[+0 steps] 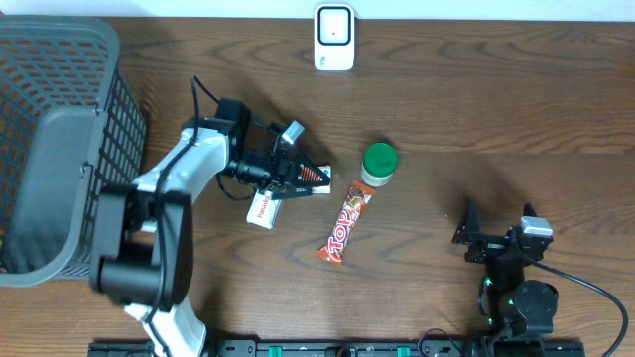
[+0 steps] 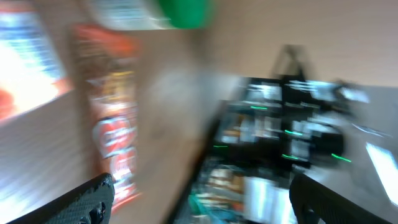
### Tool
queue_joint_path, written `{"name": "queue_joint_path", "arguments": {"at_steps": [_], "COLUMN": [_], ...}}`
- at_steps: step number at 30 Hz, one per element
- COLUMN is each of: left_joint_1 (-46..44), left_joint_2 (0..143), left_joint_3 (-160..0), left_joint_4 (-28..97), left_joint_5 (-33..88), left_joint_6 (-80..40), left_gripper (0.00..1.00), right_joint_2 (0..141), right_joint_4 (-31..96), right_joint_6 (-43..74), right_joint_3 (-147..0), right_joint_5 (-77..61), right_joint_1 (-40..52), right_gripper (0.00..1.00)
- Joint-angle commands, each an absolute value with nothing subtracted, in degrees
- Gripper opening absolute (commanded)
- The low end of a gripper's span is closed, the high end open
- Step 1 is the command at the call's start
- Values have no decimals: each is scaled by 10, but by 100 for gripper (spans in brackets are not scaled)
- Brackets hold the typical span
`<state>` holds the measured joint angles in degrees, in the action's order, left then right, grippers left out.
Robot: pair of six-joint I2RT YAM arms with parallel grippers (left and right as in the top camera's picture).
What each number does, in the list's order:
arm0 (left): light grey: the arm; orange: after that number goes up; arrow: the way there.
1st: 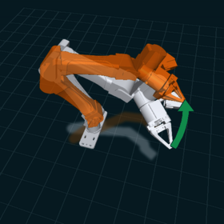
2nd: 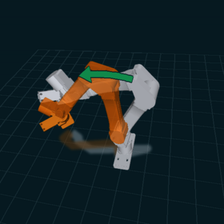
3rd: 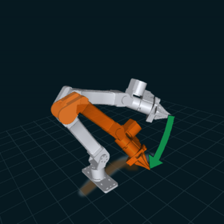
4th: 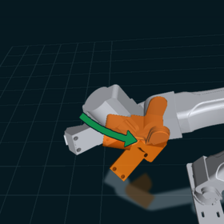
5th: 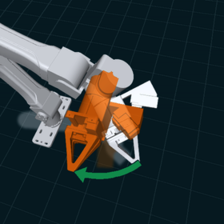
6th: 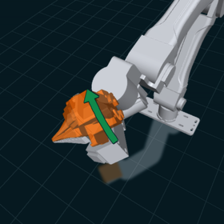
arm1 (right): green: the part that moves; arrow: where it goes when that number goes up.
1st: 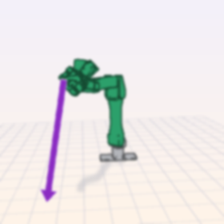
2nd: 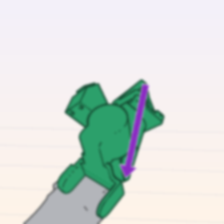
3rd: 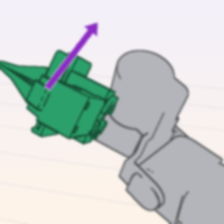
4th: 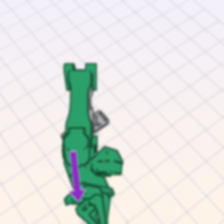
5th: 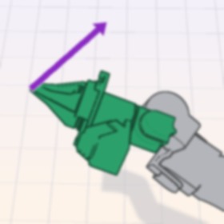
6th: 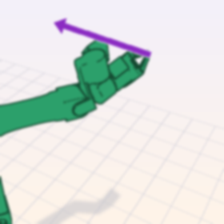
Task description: Scan the item barcode
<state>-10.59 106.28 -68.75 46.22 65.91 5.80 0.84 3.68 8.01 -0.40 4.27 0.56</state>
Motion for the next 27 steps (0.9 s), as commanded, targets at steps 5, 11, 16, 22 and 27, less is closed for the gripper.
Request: {"name": "queue_joint_path", "arguments": {"at_steps": [5,11,16,22,27], "left_joint_1": [-186,-261,-285,-284,-284], "left_joint_2": [837,618,482,404,403], "left_joint_3": [-709,-708,-708,-707,-704], "left_joint_4": [456,459,469,523,553], "left_joint_5": [159,-43,-83,-87,-87], "left_joint_6": [-98,-102,-102,-102,-102], "left_gripper": [91,91,91,90,90], "right_joint_2": [4,4,4,4,4], "right_joint_4": [39,39,39,41,28], "right_joint_6": [72,72,72,102,180], "right_joint_3": [-3,-3,-3,-3,-4], "right_joint_5": [42,42,42,5,-20], "right_joint_1": [7,7,7,8,7], "right_gripper": [99,99,99,99,99]}}
